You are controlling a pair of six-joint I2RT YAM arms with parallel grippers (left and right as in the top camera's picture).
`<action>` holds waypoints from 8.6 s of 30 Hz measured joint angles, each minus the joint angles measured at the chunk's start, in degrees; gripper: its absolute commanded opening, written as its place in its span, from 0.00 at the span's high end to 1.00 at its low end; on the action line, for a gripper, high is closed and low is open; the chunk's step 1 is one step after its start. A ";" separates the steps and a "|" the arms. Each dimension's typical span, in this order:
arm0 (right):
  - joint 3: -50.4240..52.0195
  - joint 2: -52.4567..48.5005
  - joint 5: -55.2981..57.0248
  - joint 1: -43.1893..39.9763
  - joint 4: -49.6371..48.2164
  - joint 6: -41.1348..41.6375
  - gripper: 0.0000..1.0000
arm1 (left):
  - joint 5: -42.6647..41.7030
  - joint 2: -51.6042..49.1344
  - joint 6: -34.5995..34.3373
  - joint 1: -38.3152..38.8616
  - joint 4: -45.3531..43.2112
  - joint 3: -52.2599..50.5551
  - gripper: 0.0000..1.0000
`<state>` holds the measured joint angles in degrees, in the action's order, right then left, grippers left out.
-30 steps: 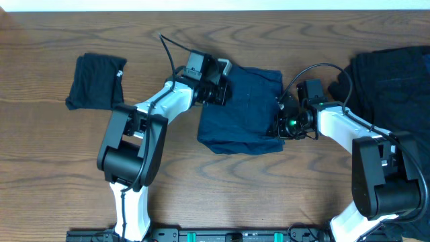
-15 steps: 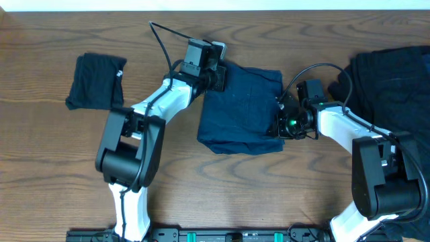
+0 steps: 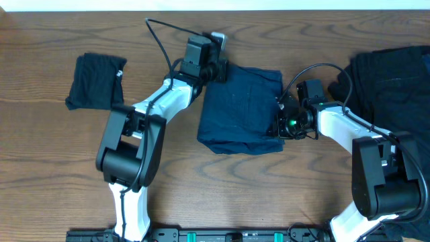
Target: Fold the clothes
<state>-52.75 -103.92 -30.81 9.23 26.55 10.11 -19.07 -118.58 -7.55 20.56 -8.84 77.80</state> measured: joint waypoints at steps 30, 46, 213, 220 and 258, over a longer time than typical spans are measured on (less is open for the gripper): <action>-10.84 7.85 3.30 -3.19 4.94 1.77 0.41 | 6.45 18.53 -4.44 0.76 21.90 1.09 0.90; -14.03 18.05 14.38 -10.99 8.87 1.49 0.01 | 3.06 23.26 -8.87 15.39 47.30 -1.62 0.90; -14.03 18.05 15.02 -10.99 8.87 1.49 0.01 | 11.76 11.52 -24.00 -3.08 54.99 -8.90 0.14; -14.03 18.05 14.99 -10.99 8.87 1.49 0.01 | 11.76 9.42 -24.00 -1.42 53.31 -8.90 0.14; -14.03 18.05 14.99 -10.99 8.87 1.49 0.01 | 8.46 12.28 -28.65 0.09 41.75 -15.58 0.55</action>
<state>-66.78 -85.86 -15.81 -1.76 35.42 11.60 -10.61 -106.30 -36.21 20.64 32.91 62.22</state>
